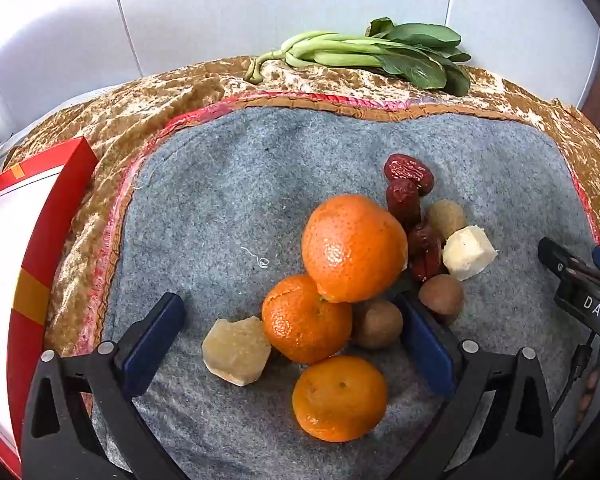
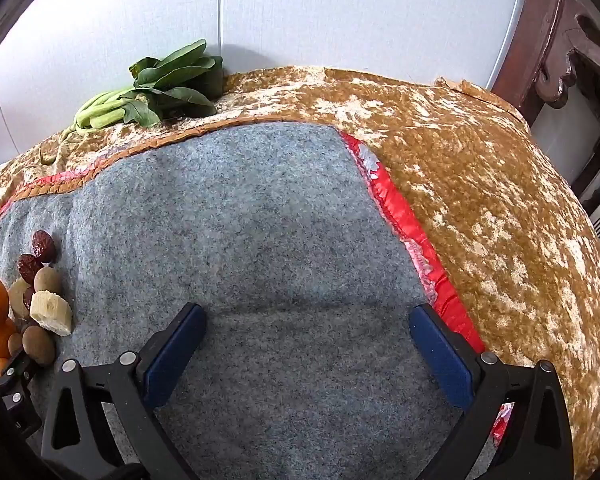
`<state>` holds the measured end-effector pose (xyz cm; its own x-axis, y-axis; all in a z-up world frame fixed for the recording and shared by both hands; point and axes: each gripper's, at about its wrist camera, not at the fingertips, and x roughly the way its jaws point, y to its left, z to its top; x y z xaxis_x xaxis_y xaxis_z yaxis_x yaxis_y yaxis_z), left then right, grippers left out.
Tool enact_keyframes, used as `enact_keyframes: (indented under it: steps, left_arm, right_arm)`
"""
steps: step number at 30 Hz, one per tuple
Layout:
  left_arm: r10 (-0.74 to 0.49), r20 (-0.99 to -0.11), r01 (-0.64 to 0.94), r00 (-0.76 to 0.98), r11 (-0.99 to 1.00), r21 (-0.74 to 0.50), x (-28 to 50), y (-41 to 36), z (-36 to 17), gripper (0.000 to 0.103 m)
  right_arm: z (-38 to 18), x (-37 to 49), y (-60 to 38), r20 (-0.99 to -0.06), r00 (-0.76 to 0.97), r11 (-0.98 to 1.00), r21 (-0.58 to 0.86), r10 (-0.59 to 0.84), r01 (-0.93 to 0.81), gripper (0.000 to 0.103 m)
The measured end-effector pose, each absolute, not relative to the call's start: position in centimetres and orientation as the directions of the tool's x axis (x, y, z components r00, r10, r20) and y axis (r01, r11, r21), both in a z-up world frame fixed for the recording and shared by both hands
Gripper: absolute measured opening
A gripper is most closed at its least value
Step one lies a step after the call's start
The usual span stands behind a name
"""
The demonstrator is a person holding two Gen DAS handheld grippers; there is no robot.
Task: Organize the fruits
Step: 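Move both grippers toward the fruit pile on the grey mat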
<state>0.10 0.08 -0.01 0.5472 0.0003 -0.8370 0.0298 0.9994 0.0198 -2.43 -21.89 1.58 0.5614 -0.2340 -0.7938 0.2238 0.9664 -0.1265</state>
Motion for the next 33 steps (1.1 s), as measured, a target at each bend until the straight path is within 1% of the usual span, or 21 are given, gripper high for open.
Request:
enact_keyframes:
  steps: [6,7,8,11,12,13,15,18,19,20,21,23,24,27,28,30,33]
  left_arm:
    - [-0.006,-0.835,0.028,0.55,1.0,0.012,0.5,0.6,0.1,0.103]
    - [0.011,-0.842,0.034,0.539,0.999,0.034,0.1,0.3,-0.1,0.103]
    - [-0.001,-0.829,0.028,0.559,0.999,0.017,-0.3,0.7,-0.1,0.103]
    - [-0.008,-0.834,0.027,0.552,1.0,0.009,-0.3,0.6,-0.4,0.103]
    - [-0.019,-0.85,0.04,0.526,0.999,0.002,-0.4,0.6,-0.3,0.103]
    - [-0.023,-0.887,0.06,0.461,0.998,0.005,-0.4,-0.3,-0.5,0.103]
    - [-0.029,-0.898,0.086,0.44,0.996,0.01,-0.6,0.1,-0.3,0.103]
    - [-0.014,-0.931,0.17,0.364,0.984,0.052,-1.7,0.8,2.3,0.103]
    - [-0.008,-0.912,0.202,0.41,0.976,0.082,-2.5,1.0,3.5,0.103]
    - [0.001,-0.915,0.234,0.404,0.967,0.104,-2.6,1.4,4.4,0.103]
    - [0.005,-0.897,0.257,0.442,0.957,0.132,-3.3,1.7,4.6,0.103]
    - [0.026,-0.897,0.3,0.442,0.938,0.175,-3.6,2.8,5.2,0.103]
    - [0.066,-0.893,0.3,0.444,0.929,0.218,-3.4,2.9,5.6,0.103]
    - [0.042,-0.871,0.288,0.49,0.935,0.208,-4.2,5.0,5.7,0.103]
    - [0.041,-0.871,0.296,0.49,0.932,0.21,-4.4,5.3,6.0,0.103]
    - [-0.016,-0.86,0.297,0.511,0.942,0.159,-5.3,5.4,5.3,0.103]
    - [-0.044,-0.857,0.322,0.513,0.936,0.145,-5.5,5.1,5.1,0.103]
  right_arm:
    - [1.5,-2.4,-21.7,-0.791,0.56,0.964,-0.143,-0.248,0.225,0.102]
    - [1.5,-2.5,-21.5,-0.79,0.559,0.963,-0.146,-0.252,0.226,0.102]
    - [1.5,-2.5,-21.4,-0.789,0.559,0.963,-0.149,-0.254,0.226,0.102]
    - [2.0,-2.4,-21.6,-0.807,0.542,0.966,-0.135,-0.235,0.219,0.102]
    - [2.2,-2.3,-21.8,-0.816,0.532,0.968,-0.127,-0.225,0.214,0.102]
    - [2.5,-2.3,-21.9,-0.829,0.519,0.971,-0.117,-0.21,0.206,0.102]
    - [3.5,-2.6,-21.9,-0.839,0.514,0.976,-0.087,-0.18,0.2,0.102]
    - [5.8,-3.3,-21.2,-0.832,0.55,0.989,0.009,-0.075,0.148,0.102]
    - [6.5,-3.3,-20.8,-0.834,0.551,0.992,0.039,-0.034,0.12,0.102]
    - [7.2,-3.4,-20.3,-0.834,0.551,0.993,0.076,0.013,0.091,0.102]
    - [7.8,-3.4,-19.7,-0.835,0.546,0.99,0.124,0.07,0.061,0.102]
    - [8.4,-3.4,-18.6,-0.841,0.511,0.978,0.21,0.178,0.006,0.102]
    - [8.5,-3.3,-17.9,-0.846,0.478,0.966,0.258,0.236,-0.02,0.102]
    - [8.4,-3.1,-15.9,-0.842,0.404,0.929,0.364,0.358,-0.065,0.102]
    - [8.3,-3.1,-15.5,-0.842,0.388,0.922,0.383,0.375,-0.06,0.101]
    - [7.8,-2.6,-14.9,-0.838,0.357,0.903,0.427,0.413,-0.04,0.101]
    - [7.0,-2.1,-14.3,-0.834,0.313,0.878,0.478,0.455,-0.002,0.097]
